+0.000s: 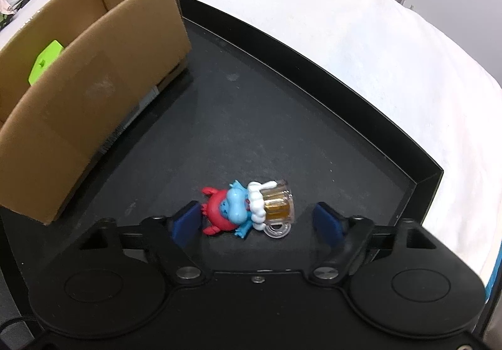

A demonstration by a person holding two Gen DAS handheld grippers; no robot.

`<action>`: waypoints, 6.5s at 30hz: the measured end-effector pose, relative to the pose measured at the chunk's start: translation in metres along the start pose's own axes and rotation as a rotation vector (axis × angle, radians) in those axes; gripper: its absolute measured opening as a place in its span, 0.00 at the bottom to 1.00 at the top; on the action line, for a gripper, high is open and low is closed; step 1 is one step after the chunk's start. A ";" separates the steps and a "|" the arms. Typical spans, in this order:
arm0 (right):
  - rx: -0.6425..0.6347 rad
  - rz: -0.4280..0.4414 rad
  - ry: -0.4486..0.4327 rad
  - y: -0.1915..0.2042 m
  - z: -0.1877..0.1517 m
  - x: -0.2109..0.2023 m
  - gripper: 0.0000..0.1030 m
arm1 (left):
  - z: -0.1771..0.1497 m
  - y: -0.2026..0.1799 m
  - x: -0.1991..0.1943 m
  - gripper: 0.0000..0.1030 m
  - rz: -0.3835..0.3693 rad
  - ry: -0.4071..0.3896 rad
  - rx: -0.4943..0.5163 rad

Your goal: Organize rigid objects

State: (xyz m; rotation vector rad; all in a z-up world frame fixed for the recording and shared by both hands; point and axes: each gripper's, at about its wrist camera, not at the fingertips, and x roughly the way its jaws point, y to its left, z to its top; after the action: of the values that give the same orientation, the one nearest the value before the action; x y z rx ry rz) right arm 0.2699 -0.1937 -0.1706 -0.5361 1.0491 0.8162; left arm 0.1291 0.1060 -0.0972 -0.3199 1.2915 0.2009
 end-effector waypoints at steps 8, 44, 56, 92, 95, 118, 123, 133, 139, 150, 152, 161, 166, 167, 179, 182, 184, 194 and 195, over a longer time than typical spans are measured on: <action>-0.026 0.030 0.008 0.009 0.003 -0.005 0.57 | 0.001 -0.001 0.001 0.09 0.007 0.001 0.005; -0.039 0.197 -0.353 0.040 0.059 -0.094 0.57 | -0.003 -0.008 -0.001 0.09 0.015 -0.005 0.045; -0.061 0.242 -0.350 0.074 0.081 -0.084 0.57 | -0.002 -0.008 0.002 0.09 0.006 0.004 0.067; 0.059 0.194 -0.242 0.109 0.092 -0.033 0.60 | -0.003 -0.007 0.000 0.09 -0.008 0.006 0.069; 0.081 0.202 -0.244 0.103 0.091 -0.037 0.60 | -0.002 -0.008 0.001 0.09 -0.006 0.007 0.069; 0.204 0.220 -0.243 0.077 0.074 -0.080 0.80 | -0.009 -0.002 -0.016 0.13 -0.001 -0.050 0.050; 0.243 0.186 -0.261 0.073 0.063 -0.093 0.88 | -0.013 0.002 -0.024 0.14 -0.019 -0.080 0.034; 0.348 0.149 -0.304 0.065 0.028 -0.115 0.91 | -0.006 0.003 -0.018 0.14 -0.037 -0.065 0.017; 0.433 0.135 -0.311 0.063 -0.008 -0.132 0.91 | -0.001 -0.002 -0.006 0.14 0.009 -0.048 0.058; 0.577 0.114 -0.296 0.068 -0.060 -0.142 0.94 | 0.002 0.006 -0.009 0.07 -0.007 -0.096 -0.006; 0.597 0.119 -0.294 0.073 -0.066 -0.142 0.94 | 0.003 0.007 -0.011 0.07 0.002 -0.108 -0.016; 0.639 0.130 -0.310 0.100 -0.079 -0.156 0.94 | 0.000 0.009 -0.019 0.08 0.025 -0.113 -0.047; 0.683 0.115 -0.305 0.101 -0.089 -0.160 0.95 | -0.005 0.008 -0.031 0.11 0.001 -0.125 -0.029; 0.697 0.113 -0.304 0.101 -0.090 -0.160 0.96 | -0.005 0.008 -0.034 0.11 0.000 -0.124 -0.031; 0.738 0.044 -0.312 0.109 -0.093 -0.179 1.00 | -0.030 -0.011 -0.085 0.63 -0.014 -0.197 0.016; 0.755 0.019 -0.309 0.110 -0.095 -0.182 1.00 | -0.038 -0.020 -0.100 0.74 -0.016 -0.222 0.052; 0.762 0.015 -0.306 0.111 -0.098 -0.183 1.00 | -0.045 -0.026 -0.107 0.80 -0.017 -0.228 0.077; 0.766 -0.043 -0.311 0.115 -0.105 -0.198 1.00 | -0.085 -0.048 -0.133 0.91 -0.068 -0.244 0.138; 0.762 -0.039 -0.321 0.116 -0.106 -0.201 1.00 | -0.089 -0.049 -0.134 0.93 -0.076 -0.243 0.139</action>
State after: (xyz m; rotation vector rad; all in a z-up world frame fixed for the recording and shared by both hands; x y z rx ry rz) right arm 0.0679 -0.2670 -0.0335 0.2170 0.9574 0.3955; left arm 0.0286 0.0334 0.0167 -0.2175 1.0454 0.0818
